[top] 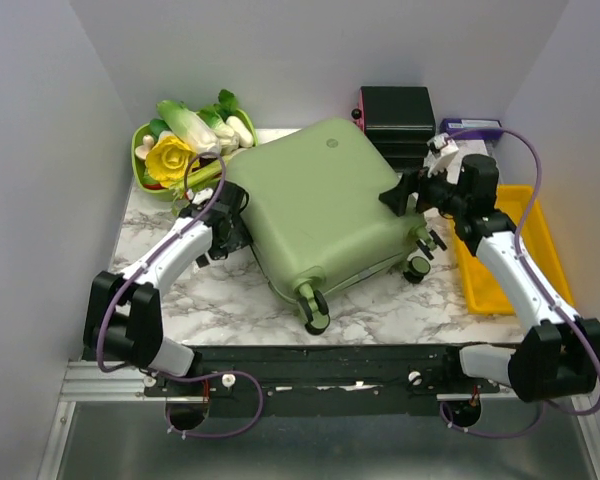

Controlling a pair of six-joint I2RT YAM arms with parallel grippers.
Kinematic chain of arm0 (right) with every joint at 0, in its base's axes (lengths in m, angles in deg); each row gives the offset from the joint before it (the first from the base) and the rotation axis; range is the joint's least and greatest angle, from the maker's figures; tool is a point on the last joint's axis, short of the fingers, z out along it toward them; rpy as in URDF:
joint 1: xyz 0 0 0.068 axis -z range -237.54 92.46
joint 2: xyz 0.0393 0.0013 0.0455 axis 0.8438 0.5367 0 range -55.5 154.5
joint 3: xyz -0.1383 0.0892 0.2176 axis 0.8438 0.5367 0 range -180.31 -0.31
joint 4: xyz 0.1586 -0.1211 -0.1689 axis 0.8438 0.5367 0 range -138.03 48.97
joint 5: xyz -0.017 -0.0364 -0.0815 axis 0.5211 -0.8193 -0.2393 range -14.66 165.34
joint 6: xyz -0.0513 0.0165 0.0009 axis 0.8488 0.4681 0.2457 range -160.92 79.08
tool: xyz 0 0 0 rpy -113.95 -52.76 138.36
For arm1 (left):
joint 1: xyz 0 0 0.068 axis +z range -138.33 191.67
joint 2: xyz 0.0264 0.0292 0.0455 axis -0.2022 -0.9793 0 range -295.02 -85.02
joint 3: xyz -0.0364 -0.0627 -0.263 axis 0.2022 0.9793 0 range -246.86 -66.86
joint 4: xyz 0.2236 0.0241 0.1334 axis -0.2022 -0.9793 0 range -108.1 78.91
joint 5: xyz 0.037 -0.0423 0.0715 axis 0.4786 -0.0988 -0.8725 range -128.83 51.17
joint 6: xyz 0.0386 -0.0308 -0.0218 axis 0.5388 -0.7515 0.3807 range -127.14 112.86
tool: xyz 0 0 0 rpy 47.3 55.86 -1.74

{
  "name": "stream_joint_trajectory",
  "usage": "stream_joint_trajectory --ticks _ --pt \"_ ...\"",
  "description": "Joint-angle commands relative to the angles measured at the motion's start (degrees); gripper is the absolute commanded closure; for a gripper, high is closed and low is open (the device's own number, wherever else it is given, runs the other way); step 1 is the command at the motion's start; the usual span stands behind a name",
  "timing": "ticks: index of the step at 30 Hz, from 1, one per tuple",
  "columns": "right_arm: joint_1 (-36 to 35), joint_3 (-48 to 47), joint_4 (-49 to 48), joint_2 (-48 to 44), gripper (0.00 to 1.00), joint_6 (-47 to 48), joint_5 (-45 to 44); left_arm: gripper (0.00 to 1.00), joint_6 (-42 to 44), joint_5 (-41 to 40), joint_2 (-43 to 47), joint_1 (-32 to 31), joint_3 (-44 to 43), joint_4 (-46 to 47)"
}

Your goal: Open, take out, and arrange the luggage

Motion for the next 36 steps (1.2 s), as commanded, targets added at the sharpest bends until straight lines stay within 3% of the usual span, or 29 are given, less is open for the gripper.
stream_joint_trajectory --ticks 1,8,12,15,19,24,27,29,32,36 --pt "-8.93 11.14 10.44 -7.31 0.0 -5.34 9.6 0.01 3.85 10.4 -6.1 -5.14 -8.26 15.29" --pt "-27.56 21.26 4.47 -16.81 0.02 -20.87 -0.77 0.01 9.3 8.65 -19.55 -6.99 -24.69 11.69" --pt "-39.15 21.89 3.06 -18.49 0.02 -26.43 -9.19 0.01 13.77 5.75 -24.73 -6.91 -31.19 10.9" --pt "-40.33 19.88 3.85 -19.98 0.02 -26.27 -14.03 0.01 15.1 1.97 -25.54 -6.29 -34.19 8.09" --pt "-40.41 10.94 12.87 -21.74 0.0 -20.12 -25.19 0.01 16.68 -0.32 -22.21 -5.24 -34.46 6.68" --pt "-39.1 1.95 21.07 -23.94 0.0 -16.78 -45.04 0.01 14.49 -6.3 -13.62 -3.66 -32.98 -0.43" --pt "-35.86 -0.52 23.88 -26.04 0.0 -16.07 -50.42 0.01 12.56 -5.61 -5.19 -3.56 -28.42 -1.67" --pt "-32.61 -0.17 25.03 -28.41 0.0 -16.42 -49.66 0.01 12.12 0.53 -0.08 -4.0 -25.08 -0.8" --pt "-22.34 1.49 25.3 -29.91 0.0 -16.95 -43.86 0.01 13.34 10.18 11.61 -6.63 -15.59 5.6" --pt "-6.8 3.52 25.21 -28.34 0.0 -17.91 -36.06 0.01 14.32 13.3 22.69 -19.95 -5.31 10.27"
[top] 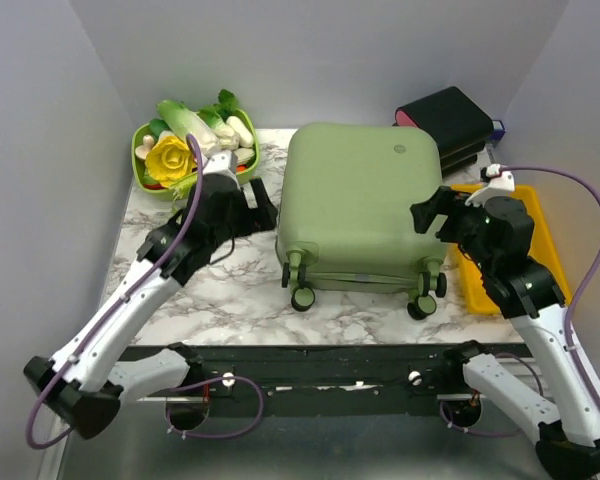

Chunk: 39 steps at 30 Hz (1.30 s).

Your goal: Open, take out, and arrange the luggage

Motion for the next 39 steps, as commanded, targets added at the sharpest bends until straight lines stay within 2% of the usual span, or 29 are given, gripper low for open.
stream_joint_trajectory --ticks 1,3,4,6,8,11,16,18,22,26,30,34,36,37,38,39 --pt "13.3 2.1 3.59 2.55 0.0 -0.71 8.37 0.01 0.7 9.34 6.8 -12.89 9.44 5.31" --pt "21.1 2.27 2.72 3.95 0.0 -2.73 18.26 0.01 -0.62 9.87 7.33 -17.2 12.86 6.8" --pt "23.32 3.32 0.19 4.48 0.0 -3.08 21.2 0.01 -0.88 10.13 7.07 -20.44 13.75 7.42" --pt "27.19 4.73 -2.28 6.5 0.0 -4.4 25.86 0.01 -1.85 9.88 5.67 -22.74 15.86 9.44" --pt "28.09 5.79 -3.18 10.1 0.0 -4.58 28.16 0.01 -2.55 7.08 4.0 -25.02 15.61 9.02" --pt "28.09 10.51 -6.94 10.99 0.02 -5.19 35.19 0.01 -2.73 -0.39 0.57 -26.26 12.89 3.14" --pt "28.09 17.91 -12.75 8.45 0.04 -3.44 48.44 0.01 -1.41 -1.99 0.21 -26.27 14.38 3.56" --pt "27.83 20.54 -13.19 6.25 0.04 -1.86 52.76 0.04 -1.77 -5.49 -0.31 -26.18 14.12 1.91" --pt "24.85 23.62 -14.6 1.25 0.04 -2.47 56.03 0.04 -4.92 -13.32 -1.19 -23.56 13.24 -4.6" --pt "17.13 24.69 -15.13 -0.26 0.04 -4.66 53.41 0.04 -5.55 -14.74 1.79 -16.0 15.51 -6.02" --pt "5.98 25.92 -19.86 1.59 0.04 -8.62 48.66 0.01 -3.88 -14.73 6.27 -8.18 17.28 -5.23" --pt "-3.01 24.43 -20.5 0.1 0.04 -9.5 36.22 0.01 -3.17 -14.48 7.24 -5.26 14.03 -8.29" --pt "-3.46 23.38 -19.0 -2.1 0.02 -10.04 32.32 0.01 -1.95 -11.33 8.29 -5.35 12.97 -7.61" --pt "-3.46 22.85 -16.47 -2.97 0.01 -9.51 26.65 0.01 -0.9 -9.39 10.48 -5.35 13.32 -6.38" --pt "-3.46 22.49 -14.97 -4.64 0.0 -9.59 23.29 0.01 0.51 -3.28 11.98 -5.52 13.93 -4.72" --pt "-3.46 21.71 -13.39 -5.35 0.0 -9.59 20.03 0.01 1.82 -0.53 14.69 -6.05 15.24 -1.91"
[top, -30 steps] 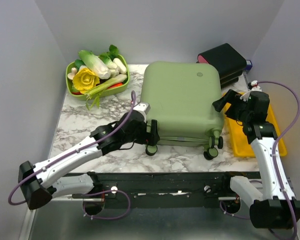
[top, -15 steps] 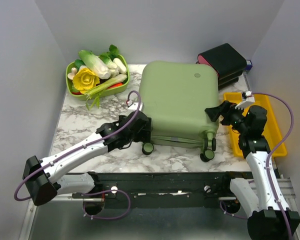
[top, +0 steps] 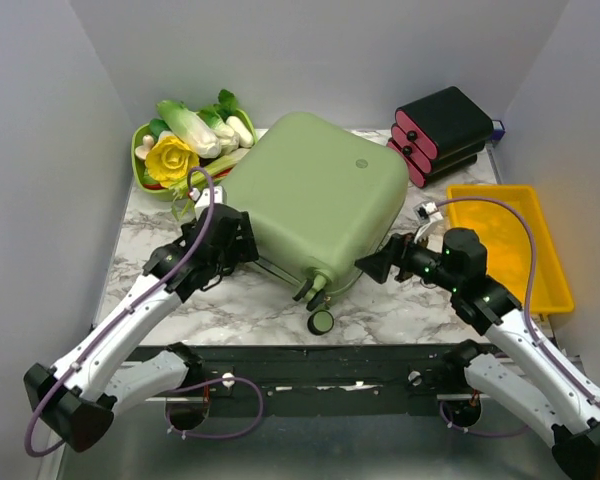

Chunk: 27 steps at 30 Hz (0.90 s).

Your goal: Open, take out, and arrange the luggage

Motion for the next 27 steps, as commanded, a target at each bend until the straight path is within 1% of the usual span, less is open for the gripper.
stream_joint_trajectory --ticks 1,2,3,6,7,11,13,15,16,18,19,20,22,27 --pt "-0.03 -2.04 9.83 -4.35 0.0 -1.94 -18.42 0.01 5.85 14.52 8.52 -1.33 0.48 6.65" --pt "-0.03 -2.3 11.34 -4.79 0.0 -3.16 -20.91 0.01 6.65 17.43 9.49 -1.86 0.83 7.71" --pt "-0.03 -2.39 12.31 -5.58 0.0 -3.09 -22.33 0.01 7.35 22.24 10.37 -2.91 1.1 8.68" --pt "-0.03 -2.57 14.95 -6.02 0.0 -1.95 -22.96 0.01 9.38 26.41 12.23 -9.58 2.06 11.75" --pt "-0.03 -1.96 15.3 -6.63 0.0 -1.51 -21.48 0.01 9.64 26.42 11.88 -14.21 2.41 12.63" --pt "-0.03 1.03 15.48 -9.44 0.0 -2.12 -19.71 0.01 8.86 25.28 7.49 -22.4 2.68 14.13" --pt "-0.03 2.26 15.66 -10.76 0.0 -2.73 -19.79 0.01 7.19 25.28 5.04 -24.79 3.2 15.53" --pt "-0.03 4.28 15.92 -12.87 0.0 -4.66 -19.62 0.01 4.74 21.61 4.23 -28.13 3.47 16.07" --pt "-0.03 4.98 15.49 -13.58 0.0 -5.02 -17.53 0.01 4.2 20.72 3.62 -29.1 3.56 16.59" --pt "-0.03 6.74 14.87 -15.25 0.0 -2.23 -13.4 0.01 2.1 16.07 3.09 -31.64 3.12 16.42" --pt "-0.03 7.71 13.65 -15.6 0.0 -1.16 -8.51 0.01 -0.17 14.4 2.13 -32.27 2.51 15.55" --pt "-0.03 8.41 13.46 -15.95 0.0 -0.8 -7.67 0.01 -1.15 11.34 1.51 -32.88 2.24 15.11" --pt "-0.12 10.78 11.98 -16.57 0.0 -0.72 -5.31 0.01 -3.78 9.12 -0.94 -34.2 1.63 13.27" --pt "-2.39 13.07 10.04 -15.87 0.0 -1.77 -6.08 0.01 -6.7 3.32 -6.05 -36.58 0.49 11.68"
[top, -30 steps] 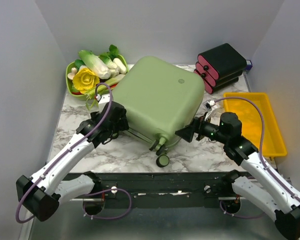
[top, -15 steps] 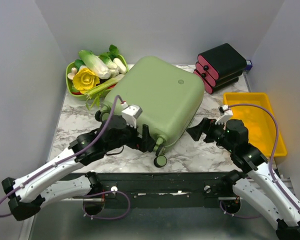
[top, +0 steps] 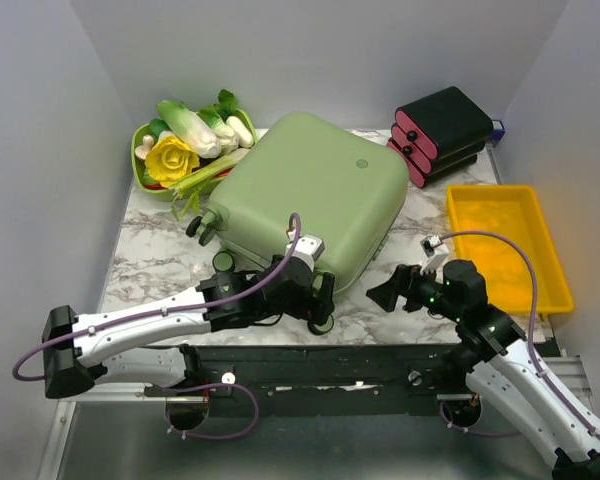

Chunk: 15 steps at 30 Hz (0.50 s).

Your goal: Open, take out, and arrange the luggage

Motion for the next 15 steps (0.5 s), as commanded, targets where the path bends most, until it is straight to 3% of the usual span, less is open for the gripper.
stream_joint_trajectory --ticks 1,4,5,9,10,11,15 --pt "-2.29 2.19 -4.32 -0.37 0.0 0.03 3.4 0.01 -4.69 -8.19 -4.87 -1.78 -2.35 -1.55" --pt "-4.31 4.3 -7.66 -0.29 0.01 -0.77 4.72 0.07 -4.69 -7.93 -7.15 -1.96 -3.41 -0.14" --pt "-5.19 5.09 -8.28 -0.11 0.02 -0.77 4.37 0.24 -4.69 -7.93 -7.69 -1.87 -3.76 -0.23" --pt "-15.0 6.58 -11.53 1.21 0.04 -2.69 -2.11 0.7 -5.39 -8.1 -8.22 -2.05 -4.29 -1.63" --pt "-17.47 6.76 -12.93 1.38 0.04 -3.05 -7.35 0.81 -5.66 -8.36 -8.22 -2.13 -4.38 -2.24" --pt "-20.02 6.77 -13.56 1.38 0.04 -3.49 -10.71 1.0 -5.66 -8.28 -8.22 -2.13 -4.38 -2.34" --pt "-33.89 6.94 -18.21 5.67 0.07 -5.86 -25.66 1.0 -6.79 -8.37 -8.31 -2.22 -5.52 -2.86"
